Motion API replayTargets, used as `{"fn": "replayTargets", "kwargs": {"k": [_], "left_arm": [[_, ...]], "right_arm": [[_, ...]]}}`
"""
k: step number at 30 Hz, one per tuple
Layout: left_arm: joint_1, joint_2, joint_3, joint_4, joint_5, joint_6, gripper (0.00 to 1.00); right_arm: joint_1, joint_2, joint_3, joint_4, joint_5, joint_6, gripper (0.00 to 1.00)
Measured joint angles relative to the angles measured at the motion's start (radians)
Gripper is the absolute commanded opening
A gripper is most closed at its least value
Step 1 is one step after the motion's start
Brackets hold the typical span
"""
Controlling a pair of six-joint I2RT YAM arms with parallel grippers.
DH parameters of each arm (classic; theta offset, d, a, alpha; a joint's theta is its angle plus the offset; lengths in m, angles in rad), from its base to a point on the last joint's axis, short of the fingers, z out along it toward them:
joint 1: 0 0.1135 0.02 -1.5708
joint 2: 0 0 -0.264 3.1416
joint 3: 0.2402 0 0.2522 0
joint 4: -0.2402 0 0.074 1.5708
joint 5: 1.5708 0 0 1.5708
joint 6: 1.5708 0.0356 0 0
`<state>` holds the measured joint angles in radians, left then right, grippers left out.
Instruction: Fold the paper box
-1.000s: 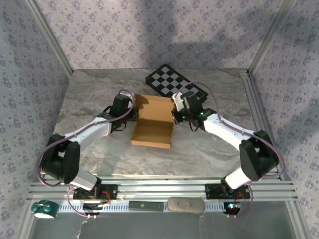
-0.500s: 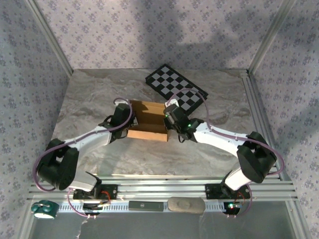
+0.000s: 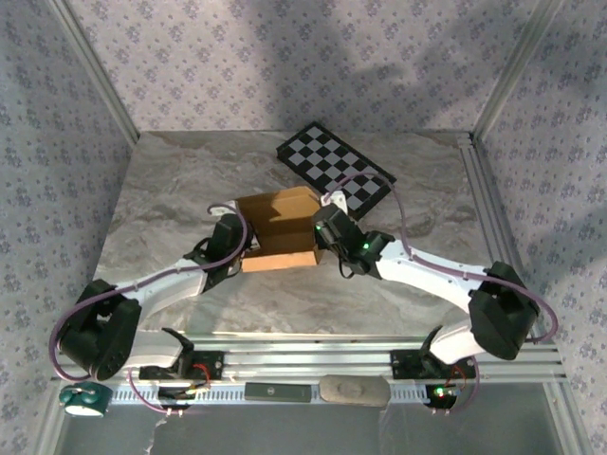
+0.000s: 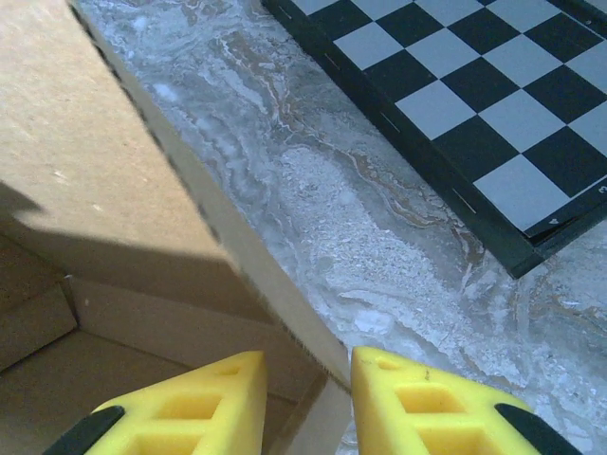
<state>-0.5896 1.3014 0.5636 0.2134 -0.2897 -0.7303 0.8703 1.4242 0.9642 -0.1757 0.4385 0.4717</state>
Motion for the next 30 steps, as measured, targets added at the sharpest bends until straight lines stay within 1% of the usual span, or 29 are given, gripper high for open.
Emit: {"fn": "replayTargets", "kwargs": {"k": [2,6,13,14,15,18,19,20,22,24,25,27,30], "left_arm": [[-0.007,0.000,0.000,-0.002,-0.014,0.008,0.00],[-0.029,-0.007,0.029,-0.043,-0.051,0.035,0.00],[-0.042,-0.049,0.046,-0.070,-0.096,0.071,0.00],[-0.042,-0.048,0.048,-0.073,-0.100,0.075,0.00],[-0.042,-0.048,0.048,-0.077,-0.101,0.079,0.00],[-0.042,-0.032,0.055,-0.082,-0.100,0.095,0.00],[-0.042,-0.021,0.063,-0.085,-0.101,0.102,0.00],[-0.042,-0.009,0.073,-0.091,-0.101,0.109,0.00],[-0.042,0.014,0.103,-0.103,-0.105,0.124,0.00],[-0.042,0.039,0.138,-0.113,-0.105,0.142,0.00],[-0.042,0.048,0.153,-0.119,-0.104,0.148,0.00],[-0.041,0.067,0.186,-0.143,-0.104,0.164,0.00],[-0.035,0.068,0.199,-0.166,-0.090,0.197,0.00]], "right_arm": [[-0.002,-0.003,0.002,-0.009,-0.003,-0.008,0.32],[-0.005,0.001,0.017,-0.035,-0.018,-0.043,0.39],[-0.033,0.002,0.039,-0.046,-0.051,-0.076,0.39],[-0.041,0.002,0.039,-0.048,-0.055,-0.080,0.42],[-0.049,0.002,0.039,-0.049,-0.060,-0.089,0.46],[-0.078,-0.011,0.030,-0.034,-0.096,-0.147,0.64],[-0.092,-0.019,0.023,-0.024,-0.119,-0.169,0.65],[-0.116,-0.029,0.016,-0.013,-0.159,-0.200,0.63],[-0.187,-0.036,0.014,0.009,-0.258,-0.264,0.63],[-0.291,-0.025,0.017,0.042,-0.387,-0.330,0.63],[-0.330,-0.011,0.023,0.051,-0.431,-0.354,0.63],[-0.411,0.043,0.060,0.062,-0.531,-0.410,0.59],[-0.455,0.148,0.147,0.056,-0.634,-0.481,0.56]]}}
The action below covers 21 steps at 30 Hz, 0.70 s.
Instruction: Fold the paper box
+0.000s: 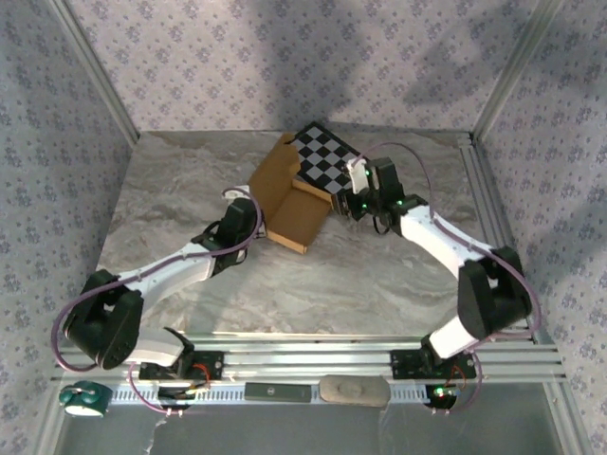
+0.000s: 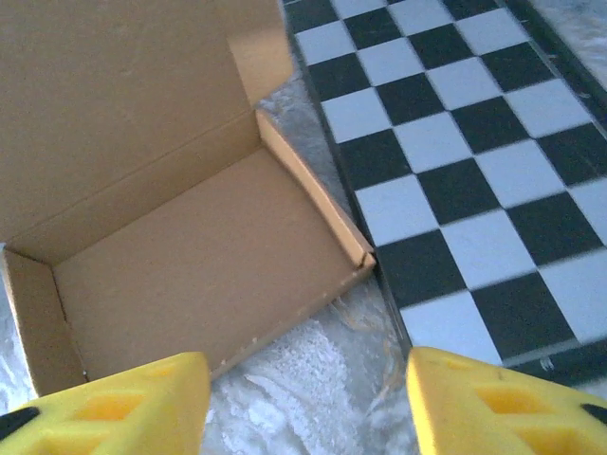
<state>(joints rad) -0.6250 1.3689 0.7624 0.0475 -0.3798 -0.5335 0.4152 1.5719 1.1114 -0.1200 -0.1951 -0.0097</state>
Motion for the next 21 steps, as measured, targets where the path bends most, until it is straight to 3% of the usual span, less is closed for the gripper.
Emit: {"fn": "replayTargets", "kwargs": {"k": [4,10,15,21], "left_arm": [[0.033,-0.029,0.000,-0.032,0.081,0.076,0.00],[0.101,-0.140,0.000,-0.099,0.327,0.237,0.00],[0.111,-0.236,0.000,-0.140,0.519,0.347,0.00],[0.111,-0.227,0.000,-0.158,0.667,0.404,0.00]], "right_arm": [[0.014,0.045,0.039,-0.009,-0.065,-0.060,0.57],[0.023,-0.007,-0.016,0.013,-0.140,-0.142,0.62],[-0.051,-0.106,-0.110,0.017,-0.238,-0.212,0.65],[-0.151,-0.205,-0.178,0.023,-0.331,-0.269,0.71]]}}
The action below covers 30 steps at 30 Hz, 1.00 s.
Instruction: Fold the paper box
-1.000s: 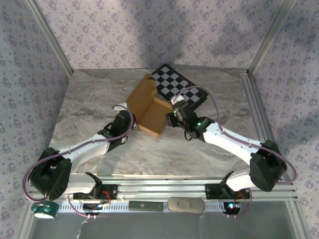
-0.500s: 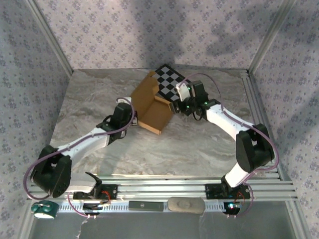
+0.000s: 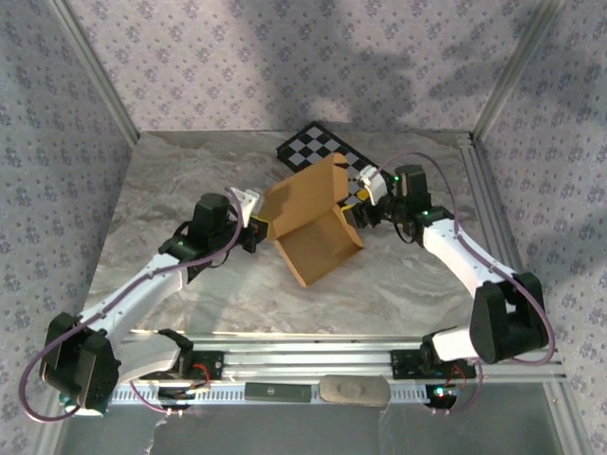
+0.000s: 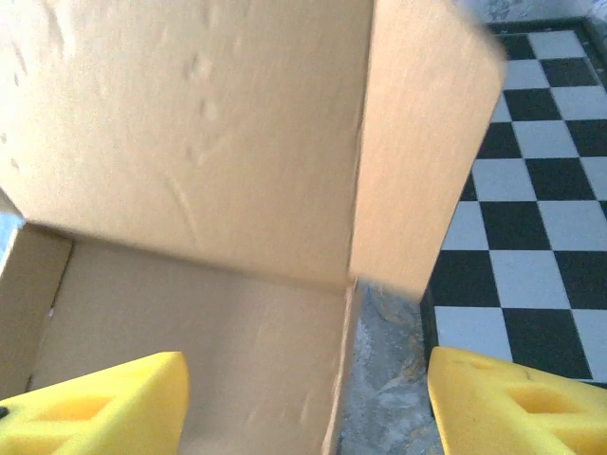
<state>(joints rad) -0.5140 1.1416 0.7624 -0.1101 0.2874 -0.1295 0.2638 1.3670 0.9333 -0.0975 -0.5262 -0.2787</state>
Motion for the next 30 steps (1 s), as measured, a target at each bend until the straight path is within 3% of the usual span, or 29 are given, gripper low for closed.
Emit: {"fn": "replayTargets", "kwargs": {"k": [11,19,25,30], "left_arm": [[0.000,0.126,0.006,-0.007,0.018,0.042,0.00],[0.000,0.146,0.040,-0.007,0.018,0.060,0.00],[0.004,0.171,0.064,-0.014,0.016,0.072,0.00],[0.009,0.202,0.078,-0.015,0.019,0.080,0.00]], "right_arm": [[-0.011,0.027,0.016,-0.029,-0.061,0.024,0.52],[-0.046,0.108,0.037,-0.040,-0.048,0.031,0.63],[-0.164,0.203,0.093,-0.046,-0.213,0.029,0.61],[-0.175,0.310,0.144,-0.059,-0.314,0.014,0.58]]}}
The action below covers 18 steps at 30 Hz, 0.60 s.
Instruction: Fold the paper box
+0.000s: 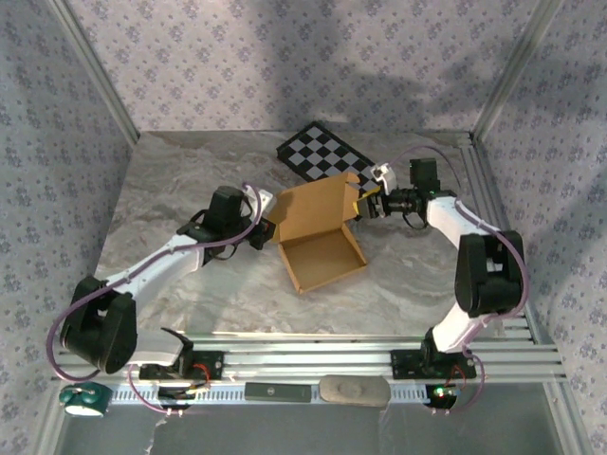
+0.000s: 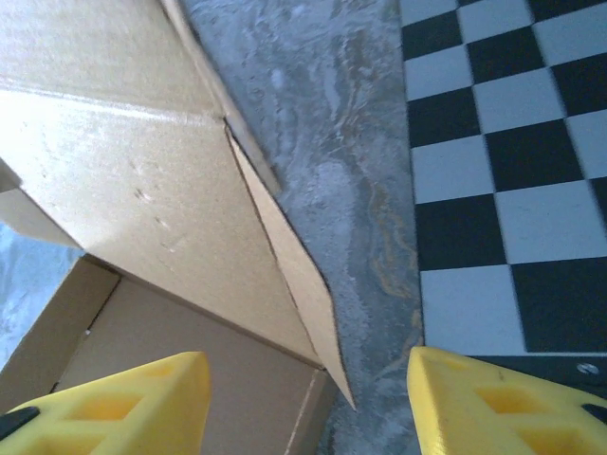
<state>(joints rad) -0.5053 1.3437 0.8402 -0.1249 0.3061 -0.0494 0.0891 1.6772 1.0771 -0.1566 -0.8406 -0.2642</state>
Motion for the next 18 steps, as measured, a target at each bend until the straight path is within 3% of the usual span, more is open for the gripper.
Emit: {"fn": "replayTargets", "kwargs": {"k": [5,14,18], "left_arm": [[0.002,0.006,0.002,0.000,0.002,0.001,0.00],[0.010,0.016,0.015,-0.004,0.013,0.002,0.00],[0.014,0.024,0.019,-0.005,0.013,0.001,0.00]], "right_arm": [[-0.005,0.058,0.060,-0.029,-0.060,-0.016,0.53],[0.012,0.100,0.193,-0.103,-0.091,-0.065,0.33],[0.025,0.110,0.193,-0.136,-0.070,-0.067,0.32]]}}
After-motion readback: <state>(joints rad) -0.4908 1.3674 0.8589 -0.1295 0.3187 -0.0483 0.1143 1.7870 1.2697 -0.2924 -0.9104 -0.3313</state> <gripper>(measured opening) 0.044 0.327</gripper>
